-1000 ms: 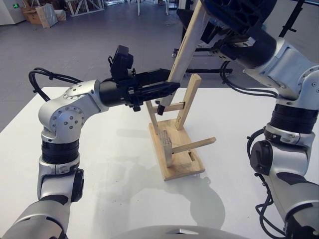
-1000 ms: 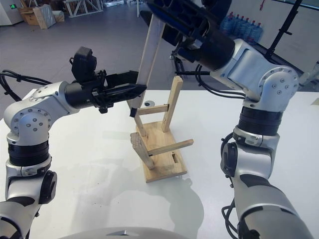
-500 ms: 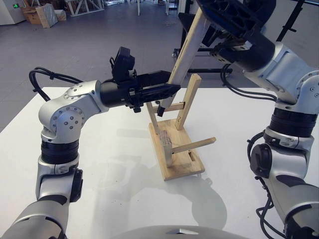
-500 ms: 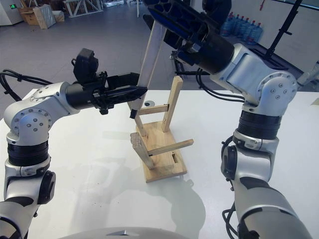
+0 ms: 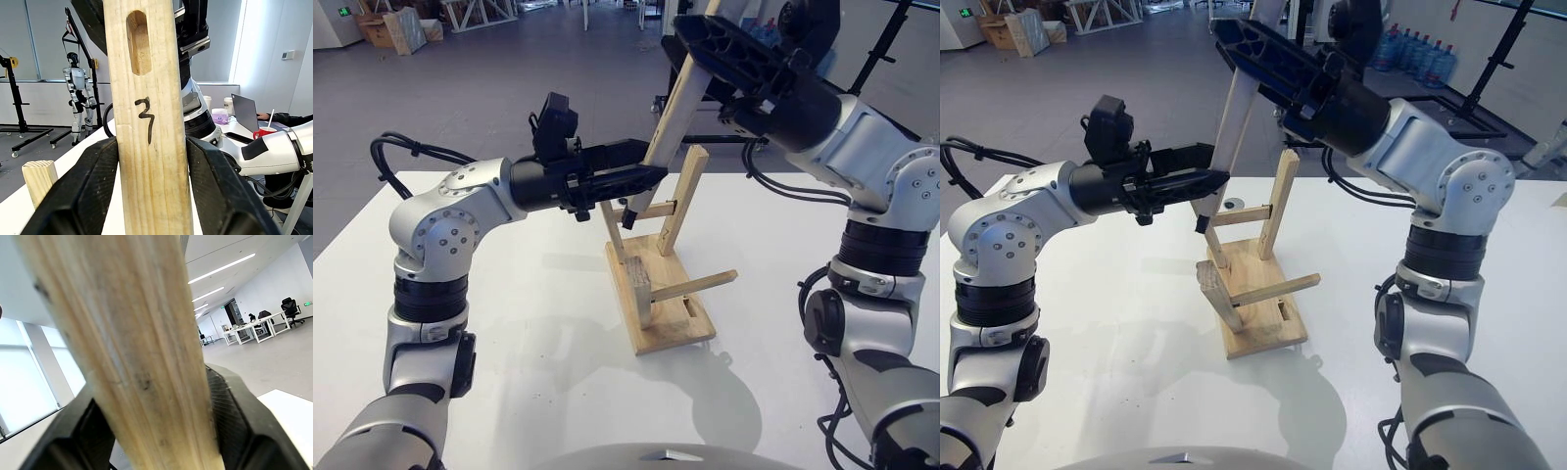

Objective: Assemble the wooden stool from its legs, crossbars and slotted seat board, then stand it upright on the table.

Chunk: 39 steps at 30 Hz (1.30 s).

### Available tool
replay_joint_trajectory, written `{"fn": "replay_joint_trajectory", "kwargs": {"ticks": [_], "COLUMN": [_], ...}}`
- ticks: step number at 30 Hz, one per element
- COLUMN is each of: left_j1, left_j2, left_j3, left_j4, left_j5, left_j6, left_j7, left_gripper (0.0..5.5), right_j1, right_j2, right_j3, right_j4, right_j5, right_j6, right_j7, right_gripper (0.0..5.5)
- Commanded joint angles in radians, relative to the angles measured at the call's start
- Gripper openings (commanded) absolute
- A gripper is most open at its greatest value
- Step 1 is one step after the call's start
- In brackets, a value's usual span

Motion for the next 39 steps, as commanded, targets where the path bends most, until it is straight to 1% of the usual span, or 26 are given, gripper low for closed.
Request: {"fn": "replay_joint_trajectory", "kwargs": {"ticks": [1, 11, 12, 15, 18, 19, 21, 23, 25, 27, 28, 30, 31, 33, 34, 36, 38, 39], "left_j1": [-0.005, 0.007, 0.006, 0.002, -0.01, -0.012, -0.02, -0.04, -0.088, -0.132, -0.148, -0.155, -0.15, -0.105, -0.08, -0.029, 0.008, 0.032], "left_j2": [0.014, 0.004, -0.002, -0.007, -0.014, -0.014, -0.013, -0.005, 0.018, 0.048, 0.067, 0.111, 0.136, 0.192, 0.211, 0.225, 0.224, 0.222], "left_j3": [-0.003, 0.001, 0.005, 0.009, 0.024, 0.029, 0.043, 0.078, 0.149, 0.238, 0.296, 0.394, 0.432, 0.51, 0.533, 0.535, 0.505, 0.483], "left_j4": [-0.003, -0.02, -0.022, -0.024, -0.009, -0.005, -0.005, -0.017, -0.001, 0.038, 0.062, 0.096, 0.108, 0.126, 0.135, 0.154, 0.18, 0.189], "left_j5": [0.008, -0.002, 0.001, -0.019, -0.028, -0.034, -0.034, -0.039, -0.062, -0.101, -0.143, -0.234, -0.281, -0.361, -0.378, -0.343, -0.292, -0.26], "left_j6": [-0.013, -0.006, -0.009, 0.004, 0.001, 0.002, -0.004, -0.009, -0.006, 0.009, 0.032, 0.088, 0.118, 0.165, 0.175, 0.153, 0.12, 0.1], "left_j7": [-0.008, 0.007, 0.023, 0.038, 0.065, 0.069, 0.088, 0.127, 0.185, 0.261, 0.313, 0.411, 0.454, 0.52, 0.54, 0.54, 0.515, 0.495], "left_gripper": [2.13, 2.13, 2.5, 2.9, 3.3, 3.54, 3.76, 4.14, 4.57, 4.82, 4.9, 5.22, 5.25, 5.25, 5.25, 5.25, 5.25, 5.25], "right_j1": [0.02, 0.075, 0.082, 0.102, 0.117, 0.121, 0.131, 0.14, 0.174, 0.245, 0.29, 0.373, 0.412, 0.55, 0.625, 0.772, 0.886, 0.935], "right_j2": [-0.017, -0.057, -0.061, -0.073, -0.082, -0.084, -0.089, -0.105, -0.158, -0.229, -0.269, -0.331, -0.351, -0.368, -0.364, -0.314, -0.271, -0.263], "right_j3": [-0.001, -0.001, 0.0, 0.002, -0.005, -0.007, -0.012, -0.025, -0.076, -0.14, -0.182, -0.262, -0.295, -0.364, -0.377, -0.378, -0.363, -0.355], "right_j4": [-0.018, -0.098, -0.106, -0.125, -0.133, -0.137, -0.15, -0.153, -0.175, -0.219, -0.233, -0.245, -0.249, -0.284, -0.309, -0.348, -0.348, -0.317], "right_j5": [-0.008, -0.064, -0.077, -0.118, -0.151, -0.16, -0.197, -0.248, -0.312, -0.393, -0.43, -0.482, -0.508, -0.58, -0.621, -0.727, -0.809, -0.829], "right_j6": [-0.005, -0.03, -0.035, -0.049, -0.059, -0.061, -0.077, -0.102, -0.145, -0.194, -0.215, -0.248, -0.266, -0.319, -0.346, -0.446, -0.523, -0.519], "right_j7": [-0.001, 0.048, 0.057, 0.082, 0.106, 0.113, 0.129, 0.16, 0.224, 0.307, 0.349, 0.414, 0.441, 0.523, 0.562, 0.617, 0.657, 0.669], "right_gripper": [2.39, 2.22, 2.21, 2.06, 2.06, 2.06, 2.06, 2.06, 2.06, 2.06, 2.06, 2.06, 2.06, 2.06, 2.06, 2.06, 2.06, 2.06]}}
